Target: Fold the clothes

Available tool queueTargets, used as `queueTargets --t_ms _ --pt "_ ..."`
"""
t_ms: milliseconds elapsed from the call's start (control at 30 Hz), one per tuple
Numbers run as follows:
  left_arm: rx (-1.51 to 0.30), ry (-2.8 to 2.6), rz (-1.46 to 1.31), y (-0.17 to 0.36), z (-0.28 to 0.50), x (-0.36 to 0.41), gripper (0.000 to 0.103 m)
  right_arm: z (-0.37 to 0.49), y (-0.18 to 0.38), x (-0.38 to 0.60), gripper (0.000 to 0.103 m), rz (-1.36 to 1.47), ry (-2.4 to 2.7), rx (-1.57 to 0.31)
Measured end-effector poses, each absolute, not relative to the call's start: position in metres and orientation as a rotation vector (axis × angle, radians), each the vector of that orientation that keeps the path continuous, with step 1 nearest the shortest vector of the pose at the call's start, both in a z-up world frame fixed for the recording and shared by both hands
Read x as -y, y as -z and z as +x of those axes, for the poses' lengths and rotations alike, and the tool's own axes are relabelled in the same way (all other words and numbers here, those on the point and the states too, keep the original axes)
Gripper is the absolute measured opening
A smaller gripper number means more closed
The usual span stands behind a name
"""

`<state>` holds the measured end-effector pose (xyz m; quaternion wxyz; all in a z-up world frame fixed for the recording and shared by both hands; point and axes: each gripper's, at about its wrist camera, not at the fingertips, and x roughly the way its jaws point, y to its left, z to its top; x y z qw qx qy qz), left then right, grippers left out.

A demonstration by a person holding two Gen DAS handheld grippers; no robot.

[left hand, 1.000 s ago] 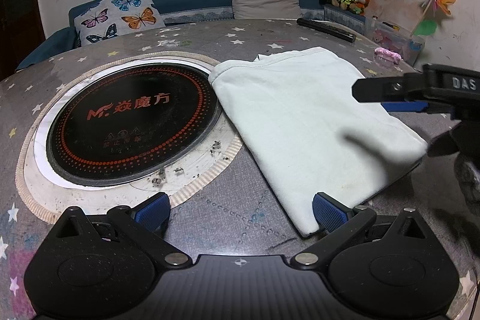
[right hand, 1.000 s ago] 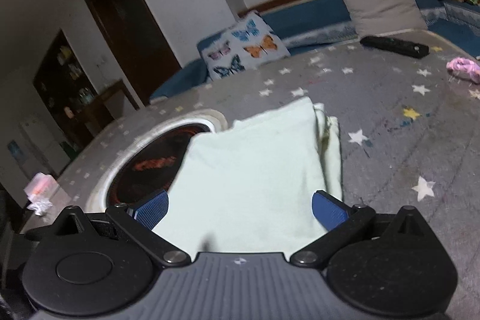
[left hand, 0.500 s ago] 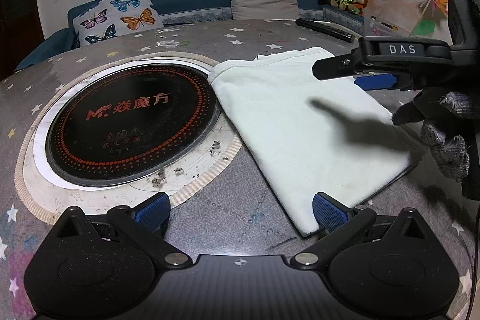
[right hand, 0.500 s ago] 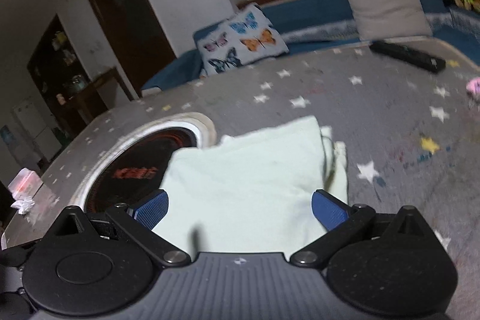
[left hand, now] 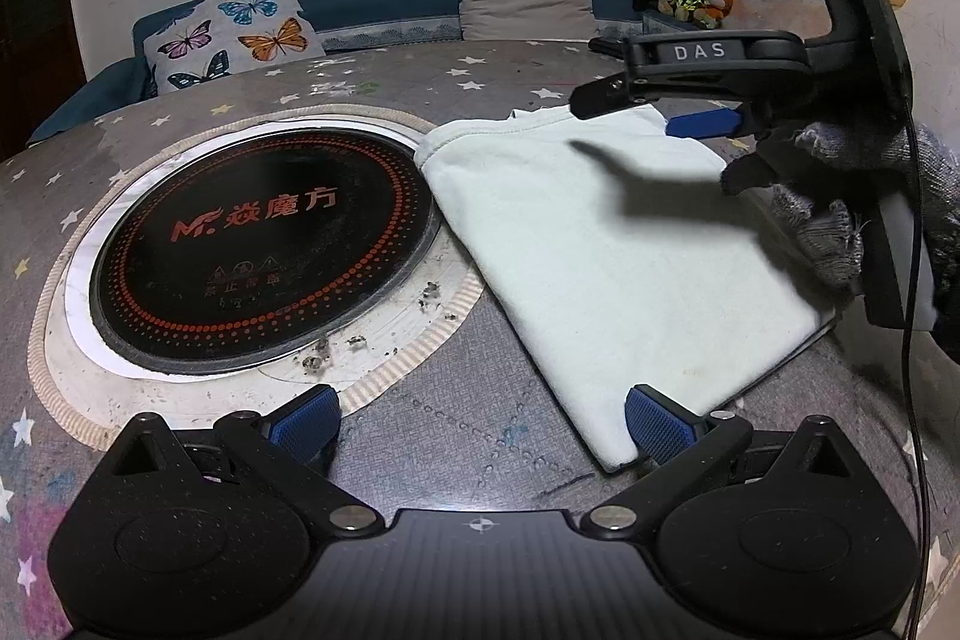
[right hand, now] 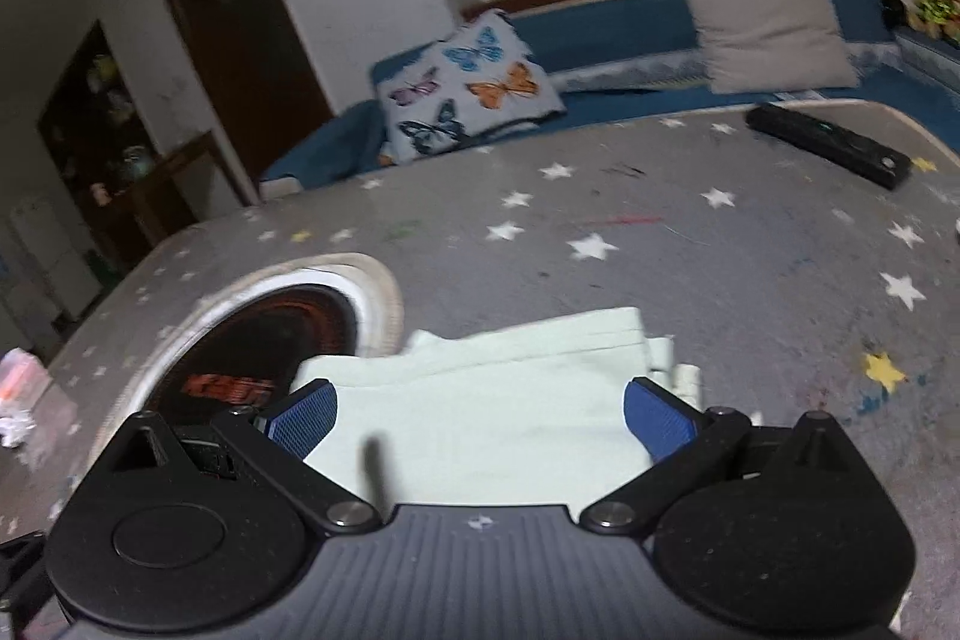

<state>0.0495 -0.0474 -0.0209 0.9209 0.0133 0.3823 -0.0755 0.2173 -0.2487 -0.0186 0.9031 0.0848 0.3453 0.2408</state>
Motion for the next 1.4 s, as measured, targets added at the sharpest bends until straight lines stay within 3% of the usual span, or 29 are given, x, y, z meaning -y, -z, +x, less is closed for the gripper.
queueTargets --t_ms 1400 --pt "-0.776 0.167 0.043 0.012 0.035 0.065 0.103 0.049 -0.012 0.287 0.103 0.117 -0.443 -0.518"
